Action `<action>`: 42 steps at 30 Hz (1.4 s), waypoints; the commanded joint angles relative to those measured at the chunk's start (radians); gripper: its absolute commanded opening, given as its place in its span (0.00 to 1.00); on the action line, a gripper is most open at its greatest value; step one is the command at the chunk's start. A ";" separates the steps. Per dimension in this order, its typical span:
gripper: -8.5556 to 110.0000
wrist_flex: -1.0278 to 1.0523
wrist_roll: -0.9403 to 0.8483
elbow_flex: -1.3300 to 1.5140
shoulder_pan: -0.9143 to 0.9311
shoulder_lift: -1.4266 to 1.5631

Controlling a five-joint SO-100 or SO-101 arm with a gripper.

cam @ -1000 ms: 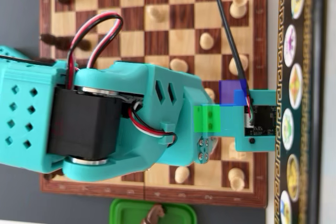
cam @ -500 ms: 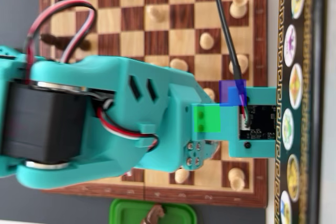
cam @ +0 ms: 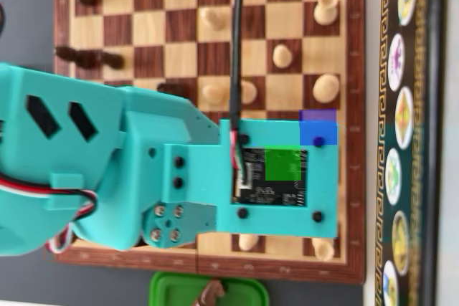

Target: Play chess

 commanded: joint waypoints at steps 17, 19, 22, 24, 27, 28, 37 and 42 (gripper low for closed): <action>0.20 -0.357 0.121 0.554 0.003 0.643; 0.20 -0.431 0.121 0.611 0.002 0.698; 0.20 -0.563 0.121 0.707 0.002 0.779; 0.20 -0.650 0.121 0.769 0.002 0.834; 0.20 -0.764 0.121 0.841 0.002 0.927; 0.20 -0.799 0.121 0.862 0.002 0.956; 0.20 -1.170 0.120 1.109 -0.015 1.212; 0.20 -1.401 0.120 1.255 -0.074 1.322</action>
